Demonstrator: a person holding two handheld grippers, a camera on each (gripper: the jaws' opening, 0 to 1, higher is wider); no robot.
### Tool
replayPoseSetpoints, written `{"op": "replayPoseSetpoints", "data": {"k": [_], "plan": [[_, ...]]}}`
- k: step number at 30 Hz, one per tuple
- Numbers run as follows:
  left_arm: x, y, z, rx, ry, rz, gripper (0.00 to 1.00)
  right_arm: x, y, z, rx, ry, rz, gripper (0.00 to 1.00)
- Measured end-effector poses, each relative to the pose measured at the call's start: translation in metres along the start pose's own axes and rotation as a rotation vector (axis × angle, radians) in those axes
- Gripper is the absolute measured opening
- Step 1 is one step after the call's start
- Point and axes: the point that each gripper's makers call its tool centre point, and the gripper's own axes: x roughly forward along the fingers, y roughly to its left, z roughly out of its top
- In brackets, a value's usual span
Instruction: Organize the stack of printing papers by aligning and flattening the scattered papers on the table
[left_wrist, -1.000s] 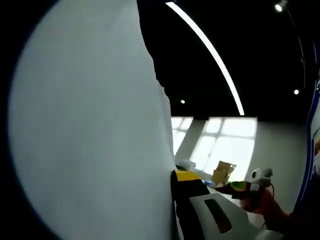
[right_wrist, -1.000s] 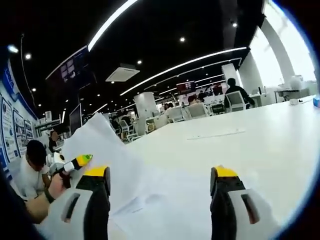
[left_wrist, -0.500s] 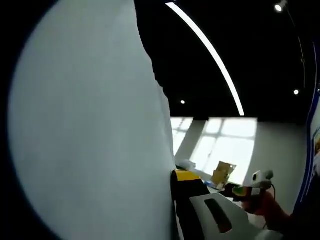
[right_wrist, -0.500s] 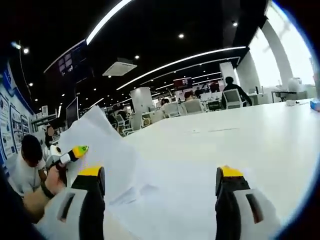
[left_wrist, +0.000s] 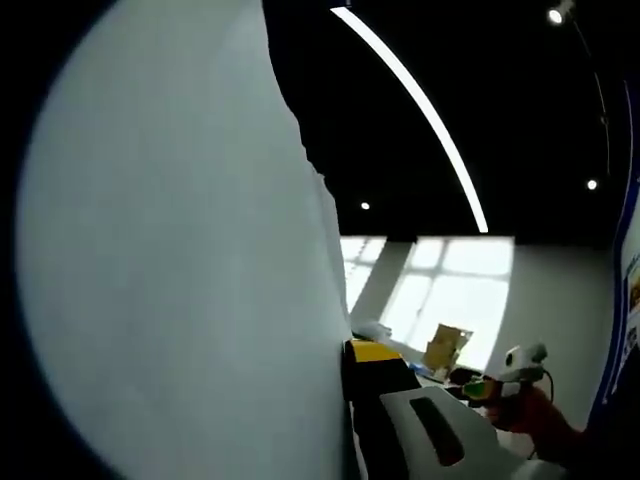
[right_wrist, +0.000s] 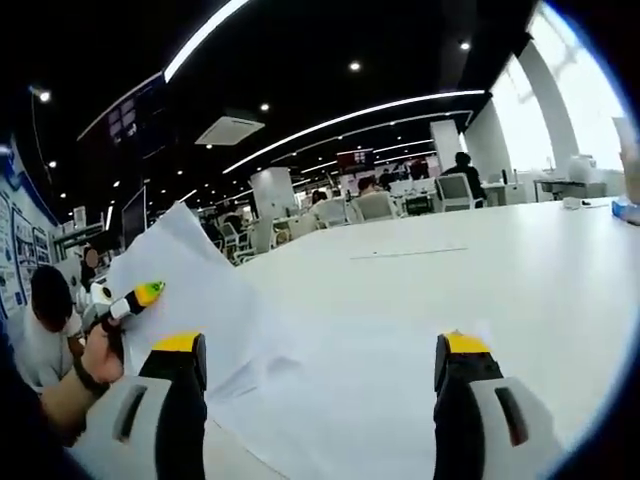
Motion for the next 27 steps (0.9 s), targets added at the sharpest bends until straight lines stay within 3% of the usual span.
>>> {"op": "replayPoseSetpoints", "data": {"k": [16,27], "plan": [[0.0,-0.001,0.0,-0.008,-0.004,-0.004,0.07,-0.006,-0.018,-0.01,-0.01,0.02,-0.056,0.9],[0.0,-0.001,0.001,-0.009,-0.004,-0.005,0.07,-0.007,-0.022,-0.027,-0.015,0.061,-0.067,0.9]]}}
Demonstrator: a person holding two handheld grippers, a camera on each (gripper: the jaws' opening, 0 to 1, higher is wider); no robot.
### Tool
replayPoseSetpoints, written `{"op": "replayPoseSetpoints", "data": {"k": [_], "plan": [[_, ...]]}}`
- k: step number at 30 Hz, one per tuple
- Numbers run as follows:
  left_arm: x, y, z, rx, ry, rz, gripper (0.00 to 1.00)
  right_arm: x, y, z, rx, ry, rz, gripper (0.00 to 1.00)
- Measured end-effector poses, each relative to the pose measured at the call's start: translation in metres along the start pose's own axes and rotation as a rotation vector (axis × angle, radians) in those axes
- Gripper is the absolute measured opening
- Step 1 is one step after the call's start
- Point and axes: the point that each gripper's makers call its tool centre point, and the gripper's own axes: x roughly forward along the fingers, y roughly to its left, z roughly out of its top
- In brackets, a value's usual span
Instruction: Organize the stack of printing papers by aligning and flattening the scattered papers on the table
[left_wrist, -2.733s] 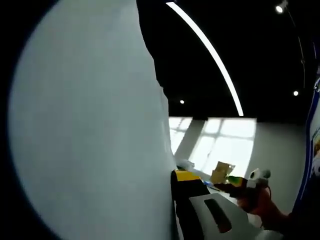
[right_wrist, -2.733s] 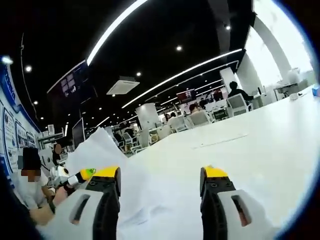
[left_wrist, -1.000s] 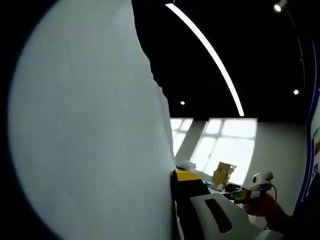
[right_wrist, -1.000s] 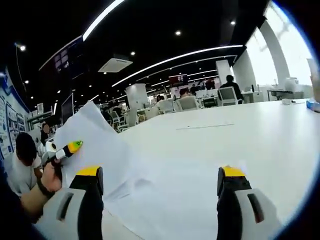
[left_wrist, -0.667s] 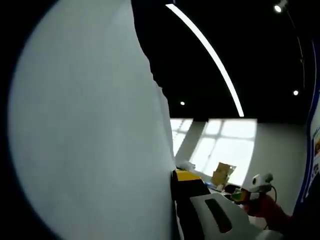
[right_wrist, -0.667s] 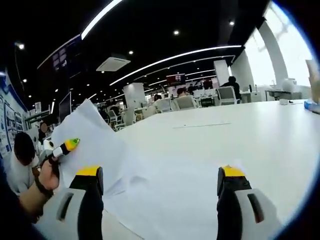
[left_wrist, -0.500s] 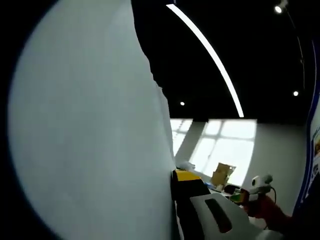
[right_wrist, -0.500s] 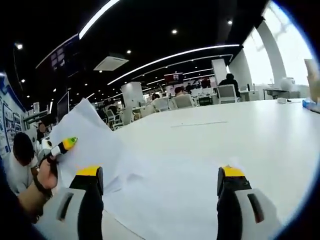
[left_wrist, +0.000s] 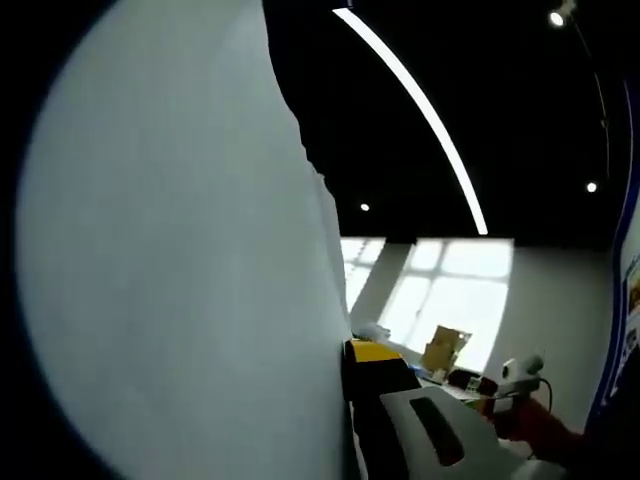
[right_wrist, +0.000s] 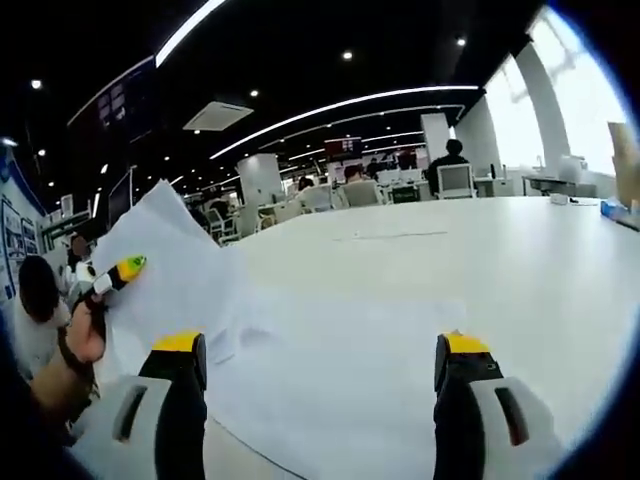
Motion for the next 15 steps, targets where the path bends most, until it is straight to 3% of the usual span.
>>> {"op": "replayPoseSetpoints", "data": {"k": [15], "plan": [[0.0,0.0,0.001,0.012,-0.007,-0.001,0.07,-0.003,-0.008,-0.019,-0.01,0.034,-0.018,0.9]]}}
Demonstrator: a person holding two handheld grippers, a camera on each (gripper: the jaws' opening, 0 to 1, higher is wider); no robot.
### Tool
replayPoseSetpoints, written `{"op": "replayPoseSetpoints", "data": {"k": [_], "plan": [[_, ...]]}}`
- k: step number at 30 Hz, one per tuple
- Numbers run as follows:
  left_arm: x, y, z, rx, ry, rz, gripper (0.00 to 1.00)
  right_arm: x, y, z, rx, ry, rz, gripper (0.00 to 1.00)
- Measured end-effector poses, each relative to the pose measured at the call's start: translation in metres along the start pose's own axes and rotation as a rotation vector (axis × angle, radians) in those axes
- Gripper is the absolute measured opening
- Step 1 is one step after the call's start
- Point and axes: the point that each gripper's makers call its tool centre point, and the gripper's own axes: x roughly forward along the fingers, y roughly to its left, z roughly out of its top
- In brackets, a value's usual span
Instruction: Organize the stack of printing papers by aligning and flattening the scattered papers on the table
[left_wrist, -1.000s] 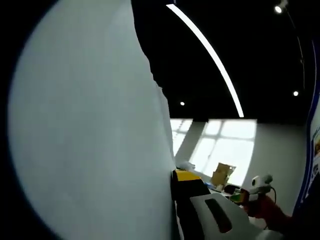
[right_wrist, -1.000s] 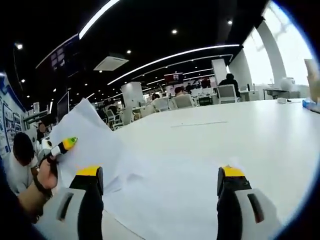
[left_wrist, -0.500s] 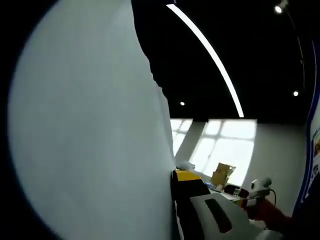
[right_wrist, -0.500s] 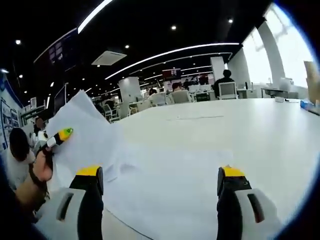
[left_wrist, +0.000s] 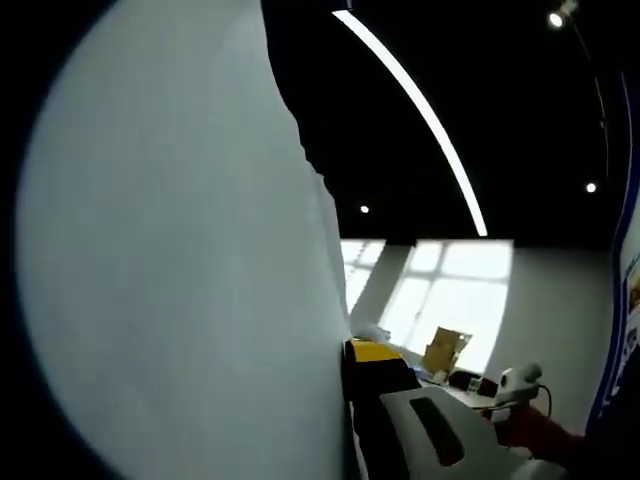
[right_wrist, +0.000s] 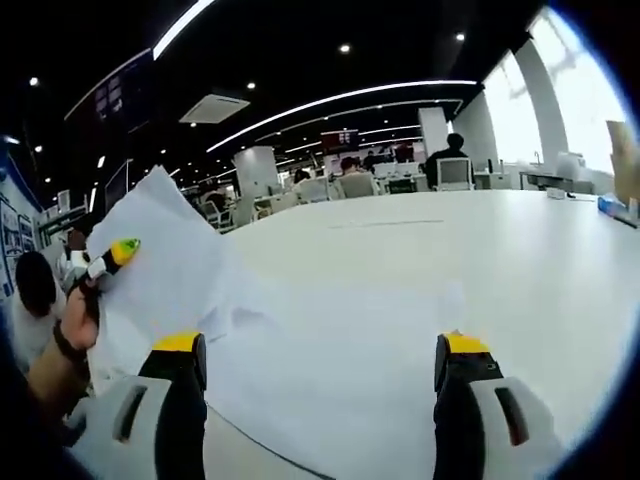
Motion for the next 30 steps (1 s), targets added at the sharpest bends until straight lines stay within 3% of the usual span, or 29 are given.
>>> {"op": "replayPoseSetpoints", "data": {"k": [10,20,30], "plan": [[0.0,-0.002,0.0,0.003,-0.001,0.0,0.07,-0.006,-0.018,0.0,-0.069,0.002,-0.1,0.9],[0.0,-0.002,0.0,0.002,-0.001,-0.001,0.07,-0.009,-0.024,0.001,-0.074,-0.004,-0.126,0.9],[0.0,-0.001,0.001,0.004,0.0,-0.003,0.07,-0.01,-0.02,-0.002,-0.152,0.01,-0.136,0.9]]}}
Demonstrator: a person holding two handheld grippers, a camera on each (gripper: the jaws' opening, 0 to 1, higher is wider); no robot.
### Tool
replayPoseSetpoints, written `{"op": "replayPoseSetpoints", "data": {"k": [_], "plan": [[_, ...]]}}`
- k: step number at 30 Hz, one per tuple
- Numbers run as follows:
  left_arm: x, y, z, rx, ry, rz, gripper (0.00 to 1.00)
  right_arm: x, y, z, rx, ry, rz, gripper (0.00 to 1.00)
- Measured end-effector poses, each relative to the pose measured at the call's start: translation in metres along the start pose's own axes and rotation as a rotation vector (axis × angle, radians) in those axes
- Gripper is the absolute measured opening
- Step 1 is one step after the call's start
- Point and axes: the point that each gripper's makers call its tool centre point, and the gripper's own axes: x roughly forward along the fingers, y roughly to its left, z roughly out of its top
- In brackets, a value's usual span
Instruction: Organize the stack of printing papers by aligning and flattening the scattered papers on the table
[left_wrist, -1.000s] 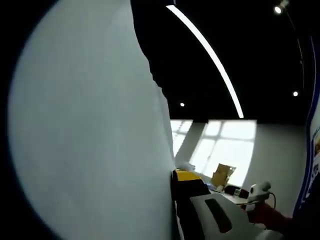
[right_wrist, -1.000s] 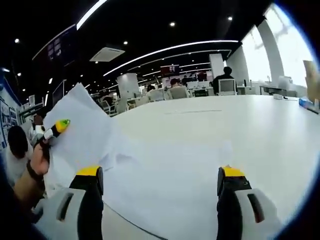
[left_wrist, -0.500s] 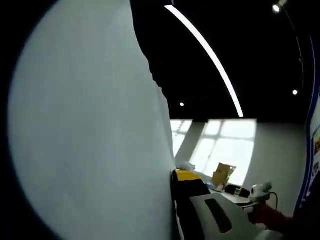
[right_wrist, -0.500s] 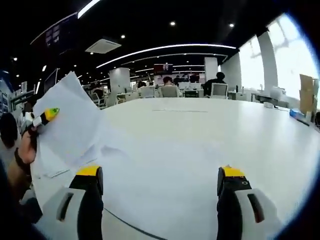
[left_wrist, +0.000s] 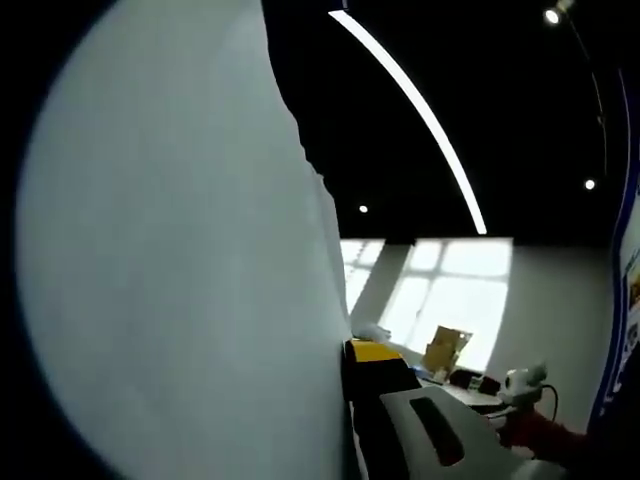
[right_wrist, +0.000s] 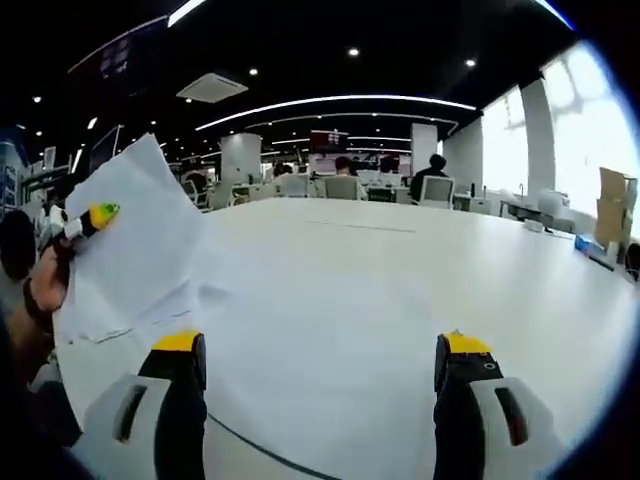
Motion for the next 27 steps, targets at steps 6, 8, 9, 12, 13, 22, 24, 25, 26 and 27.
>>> {"op": "replayPoseSetpoints", "data": {"k": [6,8,9,12,13,22,24,25,26,27], "plan": [[0.0,0.0,0.0,-0.002,0.0,-0.002,0.07,-0.001,0.0,0.0,-0.005,-0.008,-0.007,0.9],[0.0,0.0,0.001,-0.003,-0.001,-0.002,0.07,-0.003,0.001,0.004,0.007,-0.038,-0.004,0.9],[0.001,0.001,0.001,-0.004,-0.001,-0.003,0.07,-0.002,0.001,0.004,0.007,-0.04,-0.005,0.9],[0.001,0.003,0.001,-0.005,-0.001,-0.003,0.07,-0.002,0.001,0.001,0.006,-0.025,-0.006,0.9],[0.001,0.002,0.001,-0.005,-0.001,-0.003,0.07,-0.002,0.002,-0.001,0.007,-0.021,0.0,0.9],[0.001,0.002,0.001,-0.008,-0.003,-0.005,0.07,-0.013,0.006,-0.012,-0.026,0.005,-0.022,0.89],[0.001,0.002,0.001,-0.008,-0.003,-0.006,0.07,-0.016,0.008,-0.014,-0.018,0.002,-0.02,0.87],[0.001,0.002,0.001,-0.008,-0.004,-0.006,0.07,-0.017,0.008,-0.015,-0.015,0.0,-0.026,0.84],[0.001,0.003,0.001,-0.008,-0.005,-0.006,0.07,-0.019,0.006,-0.013,-0.015,-0.024,-0.044,0.81],[0.001,0.004,0.002,-0.009,-0.006,-0.006,0.07,-0.02,0.006,-0.013,-0.021,-0.031,-0.054,0.81]]}}
